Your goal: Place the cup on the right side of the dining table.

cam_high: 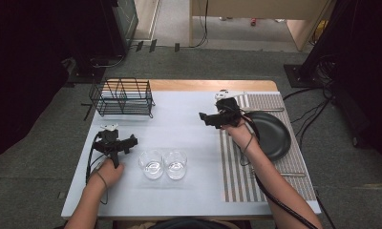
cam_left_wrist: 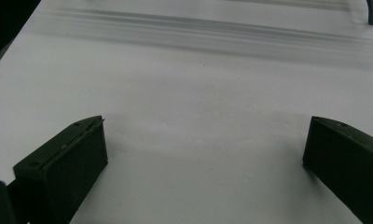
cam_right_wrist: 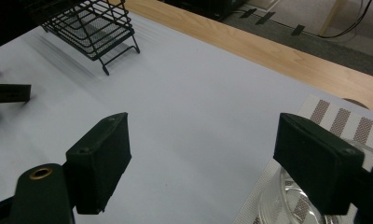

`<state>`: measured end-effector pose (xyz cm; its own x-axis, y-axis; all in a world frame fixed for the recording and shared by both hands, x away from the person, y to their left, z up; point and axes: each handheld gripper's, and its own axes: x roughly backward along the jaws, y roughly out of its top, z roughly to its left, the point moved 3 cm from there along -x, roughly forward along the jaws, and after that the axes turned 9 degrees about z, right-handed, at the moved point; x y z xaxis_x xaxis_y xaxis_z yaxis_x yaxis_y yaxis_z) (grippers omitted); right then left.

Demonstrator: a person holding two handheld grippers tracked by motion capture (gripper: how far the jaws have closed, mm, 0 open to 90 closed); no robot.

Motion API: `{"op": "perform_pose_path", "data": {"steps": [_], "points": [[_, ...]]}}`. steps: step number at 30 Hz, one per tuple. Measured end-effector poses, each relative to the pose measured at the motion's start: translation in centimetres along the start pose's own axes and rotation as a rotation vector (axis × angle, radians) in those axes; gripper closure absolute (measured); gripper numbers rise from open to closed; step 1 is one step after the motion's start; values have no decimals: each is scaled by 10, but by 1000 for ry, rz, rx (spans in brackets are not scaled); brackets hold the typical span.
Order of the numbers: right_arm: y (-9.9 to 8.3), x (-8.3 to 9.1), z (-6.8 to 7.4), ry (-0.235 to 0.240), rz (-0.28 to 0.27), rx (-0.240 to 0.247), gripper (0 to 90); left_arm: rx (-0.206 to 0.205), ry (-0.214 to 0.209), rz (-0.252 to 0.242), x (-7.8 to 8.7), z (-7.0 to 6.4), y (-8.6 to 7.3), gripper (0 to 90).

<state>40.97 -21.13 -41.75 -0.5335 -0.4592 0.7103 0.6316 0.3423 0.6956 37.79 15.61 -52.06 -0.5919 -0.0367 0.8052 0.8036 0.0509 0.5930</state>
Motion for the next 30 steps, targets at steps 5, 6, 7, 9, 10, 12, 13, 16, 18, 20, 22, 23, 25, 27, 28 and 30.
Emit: {"op": "perform_pose_path", "data": {"steps": [5,6,7,9,10,12,13,16,18,20,22,23,25,27,28,30], "points": [[-1,-3,4,10,5,22,199,-1,0,1,0,0,0,0],[-1,-3,5,15,6,27,201,-1,0,1,0,0,0,0],[-1,-3,5,17,5,28,201,-1,0,1,0,0,0,0],[-2,-3,6,24,2,28,202,-3,0,2,0,0,0,0],[-2,-3,6,22,4,33,202,-3,0,2,0,0,0,0],[-2,-5,8,23,5,39,203,-3,0,3,0,0,0,0],[-3,-6,9,24,9,40,203,-3,0,3,0,0,0,0],[-4,-7,12,36,13,63,206,-4,1,2,0,0,0,0],[-5,-8,15,46,7,73,210,-5,1,3,0,0,0,0],[-5,-8,16,55,6,77,211,-5,1,3,0,0,0,0],[-6,-9,17,51,8,86,211,-5,1,3,0,0,0,0],[-6,-10,18,54,7,86,211,-5,1,3,0,0,0,0],[-7,-10,18,53,6,85,211,-4,1,2,0,0,0,0],[-8,-11,19,55,7,81,211,-4,0,2,0,0,0,0],[-8,-11,19,59,6,80,211,-2,0,1,0,0,0,0],[-9,-11,19,61,7,84,211,-3,0,1,0,0,0,0]]}}
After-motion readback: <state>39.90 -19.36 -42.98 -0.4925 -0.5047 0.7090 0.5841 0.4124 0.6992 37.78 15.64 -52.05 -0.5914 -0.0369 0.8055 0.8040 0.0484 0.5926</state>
